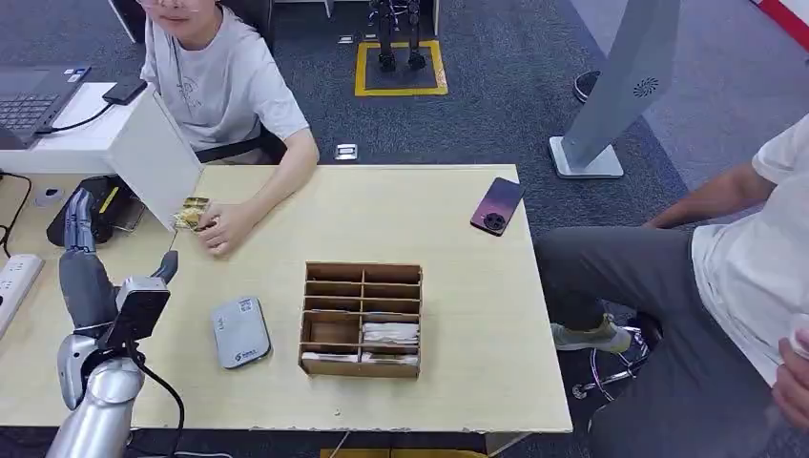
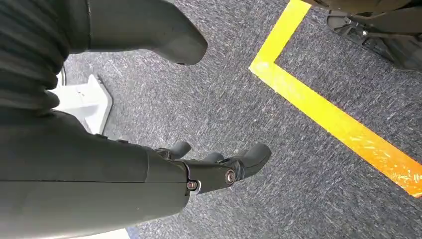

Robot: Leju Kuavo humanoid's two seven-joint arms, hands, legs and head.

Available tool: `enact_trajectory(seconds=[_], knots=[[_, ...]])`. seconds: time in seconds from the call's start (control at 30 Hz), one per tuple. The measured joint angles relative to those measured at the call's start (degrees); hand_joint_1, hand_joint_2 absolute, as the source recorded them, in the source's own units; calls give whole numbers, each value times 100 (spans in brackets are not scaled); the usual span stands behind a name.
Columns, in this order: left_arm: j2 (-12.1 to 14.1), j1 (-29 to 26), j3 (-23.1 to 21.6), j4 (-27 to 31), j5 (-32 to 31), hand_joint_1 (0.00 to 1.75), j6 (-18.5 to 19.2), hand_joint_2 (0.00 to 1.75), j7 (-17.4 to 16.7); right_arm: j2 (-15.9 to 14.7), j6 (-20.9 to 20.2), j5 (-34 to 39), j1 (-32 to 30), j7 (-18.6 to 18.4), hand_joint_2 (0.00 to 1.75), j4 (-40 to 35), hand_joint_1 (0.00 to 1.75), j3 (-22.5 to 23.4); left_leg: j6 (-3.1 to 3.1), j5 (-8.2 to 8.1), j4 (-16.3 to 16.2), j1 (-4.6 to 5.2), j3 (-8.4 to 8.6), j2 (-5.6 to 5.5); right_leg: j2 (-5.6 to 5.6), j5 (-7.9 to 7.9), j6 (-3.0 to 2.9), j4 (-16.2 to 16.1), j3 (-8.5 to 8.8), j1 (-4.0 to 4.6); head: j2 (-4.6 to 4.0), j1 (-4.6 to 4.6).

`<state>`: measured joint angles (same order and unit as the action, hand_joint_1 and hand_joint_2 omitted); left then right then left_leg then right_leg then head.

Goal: Pass the card to the sensor for recognition and then transmit it.

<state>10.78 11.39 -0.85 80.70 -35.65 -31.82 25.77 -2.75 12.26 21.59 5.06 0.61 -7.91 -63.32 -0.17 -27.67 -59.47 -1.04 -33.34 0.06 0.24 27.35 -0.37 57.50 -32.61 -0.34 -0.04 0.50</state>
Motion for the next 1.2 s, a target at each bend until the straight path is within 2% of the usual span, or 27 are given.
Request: enact_trajectory(seconds=[0.23, 0.53, 0.63, 0.77, 0.93, 1.2], knots=[[0, -1, 0, 0, 31, 0, 2, 175, 0, 0, 0, 9, 0, 2, 175, 0, 0, -4, 0, 0, 0, 0, 0, 0, 0, 0, 0, 0, 0, 0, 0, 0], [0, -137, 0, 64, 284, 0, 134, 175, 204, 0, 17, 79, -2, 17, 175, 0, 0, -4, 0, 0, 0, 0, 0, 0, 0, 0, 0, 0, 1, 0, 0, 0], [0, -405, 0, 409, 564, 0, 333, 175, 483, 0, 17, 157, -16, 9, 175, 0, 0, -2, 0, -1, 1, 0, -1, 4, 4, 1, 0, 0, 0, 0, 0, 0], [9, -944, 0, 1059, 918, 0, 793, 175, 736, 0, 33, 262, -32, 8, 175, 2, 0, -2, 4, -5, 1, 1, -1, 4, 4, 4, 1, 0, -2, 0, 0, 0], [11, -1478, -9, 1739, 914, 0, 988, 175, 1053, 0, 107, 326, -41, 96, 175, 0, 0, 2, 4, -7, 1, 1, -2, 3, 2, 6, 3, -1, -2, 0, 0, 0], [24, -1719, -68, 2157, 911, 0, 1093, 175, 1123, 0, 103, 347, -40, 122, 175, 2, 0, 9, 4, -4, 1, 0, 0, 1, -1, 4, 2, 0, 1, 0, 0, 0]])
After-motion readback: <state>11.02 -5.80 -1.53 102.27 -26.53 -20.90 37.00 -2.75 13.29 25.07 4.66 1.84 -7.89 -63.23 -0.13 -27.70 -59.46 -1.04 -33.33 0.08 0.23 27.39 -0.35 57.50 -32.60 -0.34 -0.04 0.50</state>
